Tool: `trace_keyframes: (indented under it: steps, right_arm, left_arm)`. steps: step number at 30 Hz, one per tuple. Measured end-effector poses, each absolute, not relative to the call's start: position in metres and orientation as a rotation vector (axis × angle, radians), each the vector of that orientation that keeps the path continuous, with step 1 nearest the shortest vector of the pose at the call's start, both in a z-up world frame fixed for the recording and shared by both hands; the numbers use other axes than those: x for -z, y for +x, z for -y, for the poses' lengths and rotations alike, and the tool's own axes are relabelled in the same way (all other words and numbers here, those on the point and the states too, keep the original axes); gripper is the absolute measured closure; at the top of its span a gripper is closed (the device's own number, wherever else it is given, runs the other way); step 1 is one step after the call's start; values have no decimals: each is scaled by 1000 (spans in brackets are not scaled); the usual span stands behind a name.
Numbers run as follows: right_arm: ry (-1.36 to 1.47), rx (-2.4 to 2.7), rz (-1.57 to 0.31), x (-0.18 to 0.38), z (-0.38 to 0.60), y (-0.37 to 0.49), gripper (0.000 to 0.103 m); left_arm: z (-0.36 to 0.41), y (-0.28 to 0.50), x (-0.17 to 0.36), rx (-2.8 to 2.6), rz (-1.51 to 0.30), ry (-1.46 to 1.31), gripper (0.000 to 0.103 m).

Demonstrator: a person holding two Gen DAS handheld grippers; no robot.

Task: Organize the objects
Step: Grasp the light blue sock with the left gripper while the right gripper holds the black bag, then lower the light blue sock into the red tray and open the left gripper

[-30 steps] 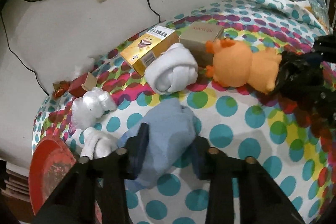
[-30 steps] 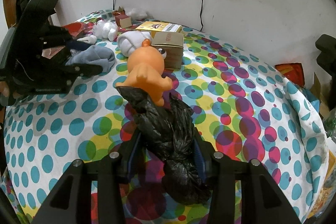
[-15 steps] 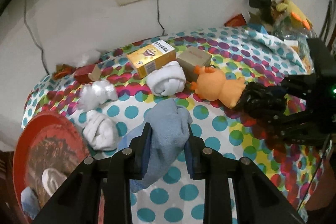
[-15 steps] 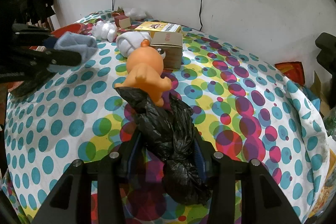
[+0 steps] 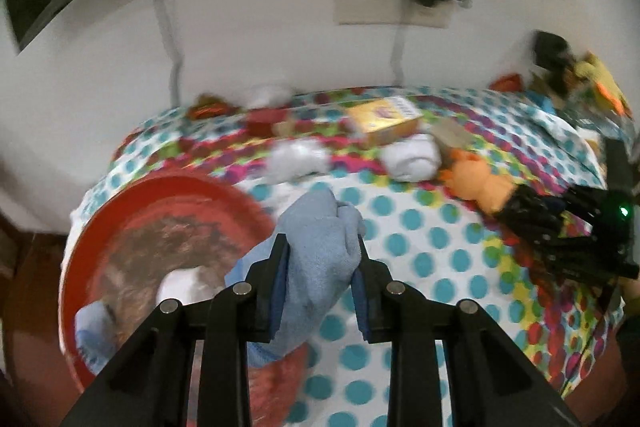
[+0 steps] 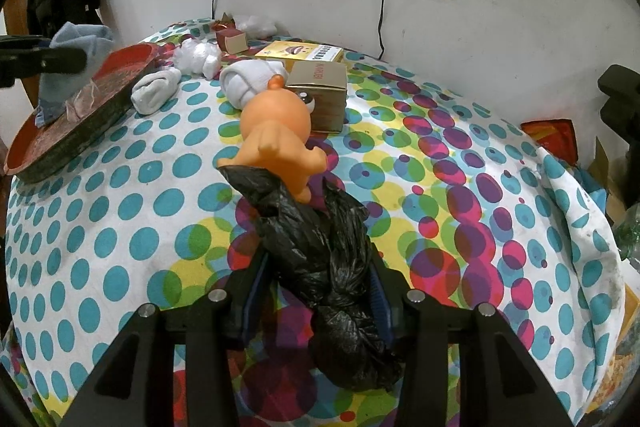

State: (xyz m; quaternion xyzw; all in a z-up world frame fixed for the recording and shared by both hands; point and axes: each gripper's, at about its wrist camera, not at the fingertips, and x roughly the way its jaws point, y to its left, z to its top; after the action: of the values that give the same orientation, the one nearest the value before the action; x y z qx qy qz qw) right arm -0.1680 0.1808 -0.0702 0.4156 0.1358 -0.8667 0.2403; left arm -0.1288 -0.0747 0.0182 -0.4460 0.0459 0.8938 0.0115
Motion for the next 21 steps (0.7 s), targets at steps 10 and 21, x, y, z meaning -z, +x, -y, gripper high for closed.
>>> trace_keyframes:
  steps: [10, 21]
  right_arm:
    - [1153, 2395, -344, 70, -180, -166, 58]
    - [1159, 2413, -343, 71, -180, -166, 58]
  left_arm:
    - [159, -122, -18, -2942, 19, -1510, 76]
    - [240, -130, 12, -3040, 142, -1717, 75]
